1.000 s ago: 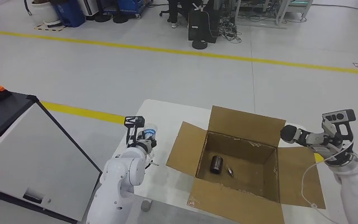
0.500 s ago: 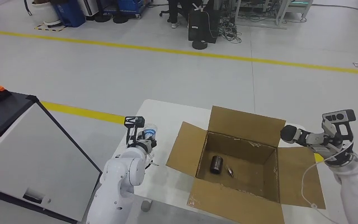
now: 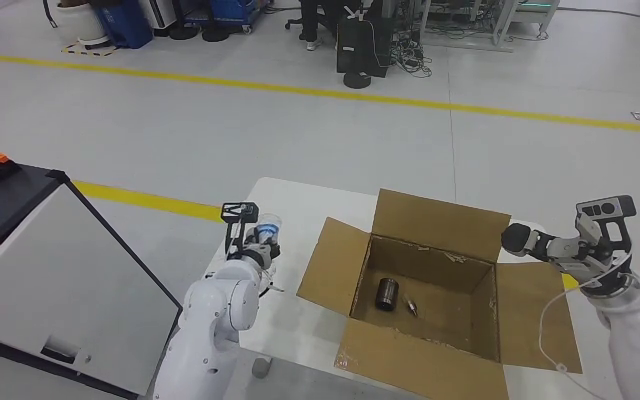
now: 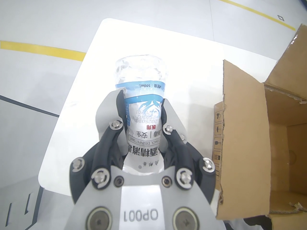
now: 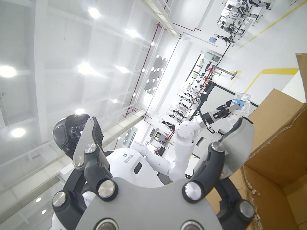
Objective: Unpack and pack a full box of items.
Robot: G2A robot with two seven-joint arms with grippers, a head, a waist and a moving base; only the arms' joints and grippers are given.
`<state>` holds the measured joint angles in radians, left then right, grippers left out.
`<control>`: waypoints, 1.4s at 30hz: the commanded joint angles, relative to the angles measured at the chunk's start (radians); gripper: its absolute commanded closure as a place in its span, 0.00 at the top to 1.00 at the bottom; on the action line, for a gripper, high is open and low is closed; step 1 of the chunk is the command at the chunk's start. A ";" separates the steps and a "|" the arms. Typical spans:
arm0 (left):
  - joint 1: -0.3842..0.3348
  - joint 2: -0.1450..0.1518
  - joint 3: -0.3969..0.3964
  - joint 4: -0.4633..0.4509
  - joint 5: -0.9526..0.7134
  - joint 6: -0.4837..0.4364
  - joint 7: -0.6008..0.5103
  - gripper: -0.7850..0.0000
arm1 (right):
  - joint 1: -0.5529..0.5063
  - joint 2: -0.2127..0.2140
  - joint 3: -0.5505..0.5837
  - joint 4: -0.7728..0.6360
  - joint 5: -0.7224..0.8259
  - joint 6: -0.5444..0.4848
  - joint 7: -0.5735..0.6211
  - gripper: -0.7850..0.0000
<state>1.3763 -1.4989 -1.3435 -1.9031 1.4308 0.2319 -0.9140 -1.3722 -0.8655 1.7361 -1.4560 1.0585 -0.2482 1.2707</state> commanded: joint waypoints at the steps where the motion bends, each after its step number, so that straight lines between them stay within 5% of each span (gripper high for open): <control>1: 0.000 0.001 0.008 -0.029 0.004 -0.011 -0.021 0.00 | 0.000 0.000 0.000 0.000 0.000 0.000 0.000 1.00; 10: -0.022 0.004 0.070 -0.188 0.011 -0.079 -0.177 0.00 | 0.000 0.000 0.000 0.000 0.000 0.000 0.000 1.00; 18: -0.109 -0.006 0.156 -0.236 -0.111 -0.084 -0.390 0.00 | 0.000 0.000 0.000 0.000 0.000 0.000 0.000 1.00; 24: -0.179 -0.015 0.224 -0.204 -0.125 -0.051 -0.438 0.00 | 0.000 0.000 0.000 0.000 0.000 0.000 0.000 1.00; 42: -0.179 -0.015 0.224 -0.204 -0.125 -0.051 -0.438 0.00 | 0.000 0.000 0.000 0.000 0.000 0.000 0.000 1.00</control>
<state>1.1974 -1.5136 -1.1194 -2.1067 1.3055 0.1804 -1.3516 -1.3722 -0.8655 1.7361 -1.4560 1.0585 -0.2482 1.2707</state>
